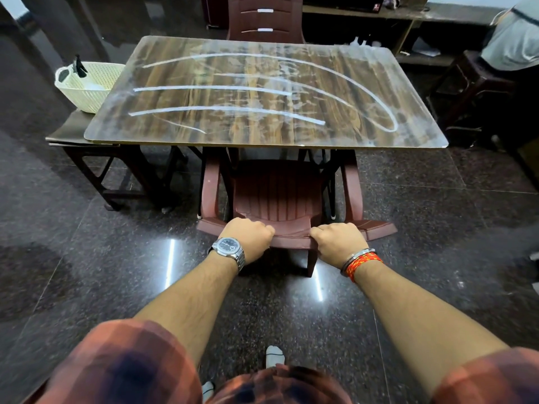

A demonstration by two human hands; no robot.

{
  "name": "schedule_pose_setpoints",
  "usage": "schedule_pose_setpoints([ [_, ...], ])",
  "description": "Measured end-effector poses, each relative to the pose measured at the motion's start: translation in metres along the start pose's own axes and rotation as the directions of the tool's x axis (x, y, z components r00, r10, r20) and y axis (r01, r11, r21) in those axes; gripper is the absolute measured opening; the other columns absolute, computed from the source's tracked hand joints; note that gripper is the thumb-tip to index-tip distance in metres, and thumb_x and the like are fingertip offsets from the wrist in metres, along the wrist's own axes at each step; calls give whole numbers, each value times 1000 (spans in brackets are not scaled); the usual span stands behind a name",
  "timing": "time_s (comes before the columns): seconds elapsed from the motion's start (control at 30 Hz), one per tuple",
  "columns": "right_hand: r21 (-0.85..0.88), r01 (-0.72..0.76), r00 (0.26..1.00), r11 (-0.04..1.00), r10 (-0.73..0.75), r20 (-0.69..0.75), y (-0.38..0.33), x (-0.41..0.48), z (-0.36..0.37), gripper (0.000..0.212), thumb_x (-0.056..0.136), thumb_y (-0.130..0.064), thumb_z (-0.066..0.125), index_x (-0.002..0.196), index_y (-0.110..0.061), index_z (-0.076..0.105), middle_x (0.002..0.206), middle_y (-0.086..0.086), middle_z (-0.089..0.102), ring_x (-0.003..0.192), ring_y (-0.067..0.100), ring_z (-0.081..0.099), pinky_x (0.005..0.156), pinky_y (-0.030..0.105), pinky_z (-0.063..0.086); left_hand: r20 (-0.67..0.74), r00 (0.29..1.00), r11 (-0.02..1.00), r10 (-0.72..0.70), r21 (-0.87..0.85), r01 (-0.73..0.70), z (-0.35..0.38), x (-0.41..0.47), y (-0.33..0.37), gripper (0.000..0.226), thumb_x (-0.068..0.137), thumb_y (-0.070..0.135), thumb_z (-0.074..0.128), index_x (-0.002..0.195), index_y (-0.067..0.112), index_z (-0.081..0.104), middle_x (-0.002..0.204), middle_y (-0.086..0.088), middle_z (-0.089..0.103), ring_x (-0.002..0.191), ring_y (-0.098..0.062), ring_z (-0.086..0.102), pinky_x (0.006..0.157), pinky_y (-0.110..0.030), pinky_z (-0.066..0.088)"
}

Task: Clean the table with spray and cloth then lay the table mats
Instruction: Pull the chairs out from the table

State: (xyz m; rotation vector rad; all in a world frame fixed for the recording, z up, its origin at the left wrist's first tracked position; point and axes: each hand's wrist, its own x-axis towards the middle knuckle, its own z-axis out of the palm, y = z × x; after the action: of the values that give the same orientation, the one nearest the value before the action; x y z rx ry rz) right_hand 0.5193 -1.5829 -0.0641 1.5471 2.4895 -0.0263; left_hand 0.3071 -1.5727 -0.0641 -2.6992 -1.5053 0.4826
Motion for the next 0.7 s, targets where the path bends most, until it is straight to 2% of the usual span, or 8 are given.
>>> schedule_pose_setpoints([
  [0.17, 36, 51, 998, 998, -50, -50, -6, 21, -4, 17, 87, -18, 48, 100, -11, 56, 100, 7, 66, 94, 33, 63, 65, 34, 37, 11, 998, 998, -58, 3, 58, 3, 8, -23, 25, 96, 14, 45, 117, 14, 59, 115, -7, 70, 102, -35, 69, 73, -38, 47],
  [0.3, 72, 105, 984, 992, -94, -148, 0, 23, 1, 8, 69, -10, 62, 76, -8, 58, 71, 10, 66, 63, 35, 65, 51, 33, 36, 17, 996, 996, -84, -24, 84, 5, 9, -20, 25, 95, 15, 47, 118, 15, 58, 116, -7, 69, 102, -35, 68, 70, -37, 42],
  [0.37, 55, 118, 985, 991, -110, -136, -1, 21, 4, 11, 64, -11, 65, 71, -9, 58, 65, 9, 64, 56, 34, 63, 48, 31, 34, 26, 994, 994, -110, -27, 110, 8, 4, -15, 26, 95, 14, 48, 118, 14, 58, 116, -7, 68, 102, -36, 69, 71, -37, 45],
  [0.5, 18, 105, 985, 994, -101, -139, 5, 12, 11, 11, 68, -15, 67, 76, -11, 60, 69, 5, 65, 61, 32, 65, 49, 30, 32, 17, 997, 996, -81, -40, 81, 11, 0, -2, 24, 95, 15, 47, 116, 12, 58, 116, -9, 69, 102, -37, 69, 74, -38, 49],
  [0.63, 33, 104, 991, 994, -100, -93, 6, 23, 1, 15, 83, -20, 53, 95, -13, 59, 94, 5, 67, 87, 33, 64, 61, 32, 34, 20, 996, 996, -86, -8, 87, 4, 10, -13, 23, 95, 15, 47, 115, 12, 58, 116, -10, 69, 102, -37, 69, 75, -39, 49],
  [0.7, 17, 84, 995, 996, -83, -49, 4, 26, -2, 17, 87, -21, 49, 100, -14, 57, 100, 3, 65, 92, 32, 62, 64, 33, 35, 25, 997, 997, -72, -2, 72, 3, 12, -17, 22, 95, 16, 47, 113, 12, 59, 115, -9, 69, 102, -36, 69, 74, -38, 48],
])
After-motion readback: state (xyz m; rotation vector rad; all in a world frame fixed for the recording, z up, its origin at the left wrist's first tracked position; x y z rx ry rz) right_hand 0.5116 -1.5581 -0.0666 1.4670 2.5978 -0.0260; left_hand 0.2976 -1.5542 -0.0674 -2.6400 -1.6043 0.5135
